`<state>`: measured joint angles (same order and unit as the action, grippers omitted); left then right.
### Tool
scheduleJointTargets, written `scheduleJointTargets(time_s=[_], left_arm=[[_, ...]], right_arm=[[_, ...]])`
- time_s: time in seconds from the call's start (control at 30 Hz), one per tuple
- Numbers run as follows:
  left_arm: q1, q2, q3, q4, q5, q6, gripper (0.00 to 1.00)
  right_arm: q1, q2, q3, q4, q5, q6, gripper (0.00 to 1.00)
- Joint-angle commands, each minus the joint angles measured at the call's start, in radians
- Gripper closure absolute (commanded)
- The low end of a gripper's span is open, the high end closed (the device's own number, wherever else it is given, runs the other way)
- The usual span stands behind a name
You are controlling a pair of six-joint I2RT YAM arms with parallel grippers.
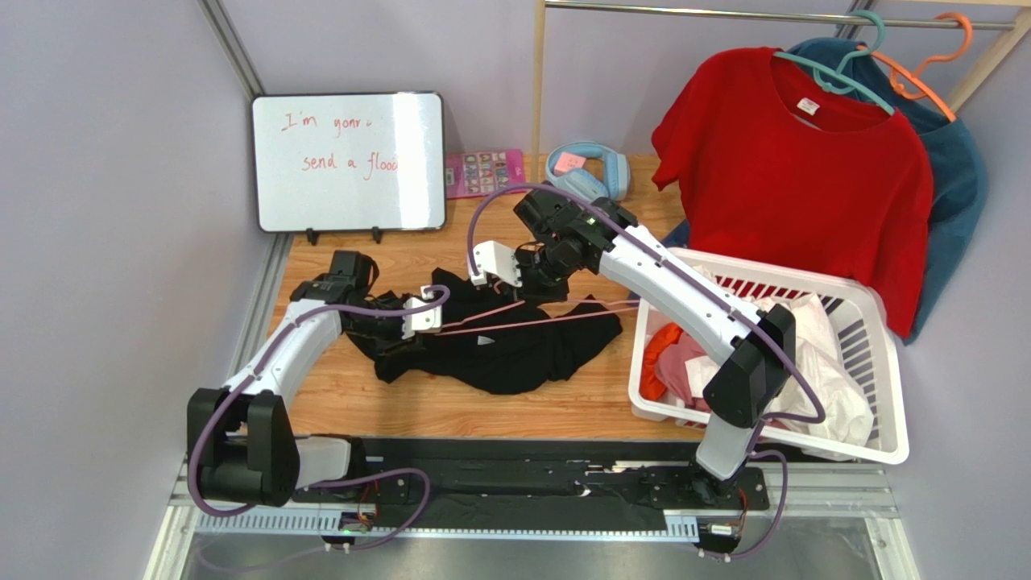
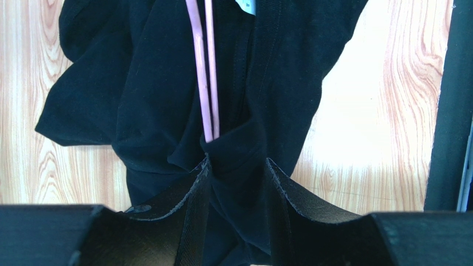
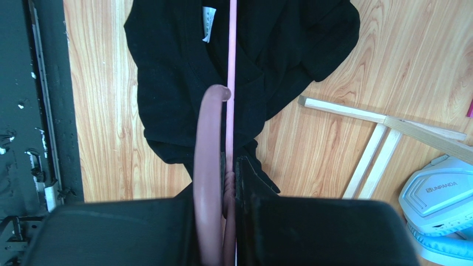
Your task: Place the t-shirt on the hanger
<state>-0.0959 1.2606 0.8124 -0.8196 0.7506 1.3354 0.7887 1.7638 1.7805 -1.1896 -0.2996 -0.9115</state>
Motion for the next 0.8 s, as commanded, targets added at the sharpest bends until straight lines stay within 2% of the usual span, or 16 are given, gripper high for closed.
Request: scheduleJointTargets(time_s=[0.0,0.3,0.53,0.77], left_arm=[[-0.001,-0.020,0.002,0.017,0.052,-0.030,0.55],[-0.001,-0.093,0.005,0.007,0.079,-0.062,0.65],[-0.001,-0.138,0.007,-0.061,0.099,-0.022,0.88],[-0.002,-0.133,0.027,-0.061,0.112,-0.061,0.90]], right_arm=[[0.003,-0.020,0.062,-0.019,-0.051,0.033,1.00],[0.003,-0.027,0.050,-0.045,-0.164,0.029,1.00],[0.007,0.025,0.097,-0.022,-0.165,0.071,1.00],[0.033,0.080,0.166,0.005,-0.208,0.121,1.00]])
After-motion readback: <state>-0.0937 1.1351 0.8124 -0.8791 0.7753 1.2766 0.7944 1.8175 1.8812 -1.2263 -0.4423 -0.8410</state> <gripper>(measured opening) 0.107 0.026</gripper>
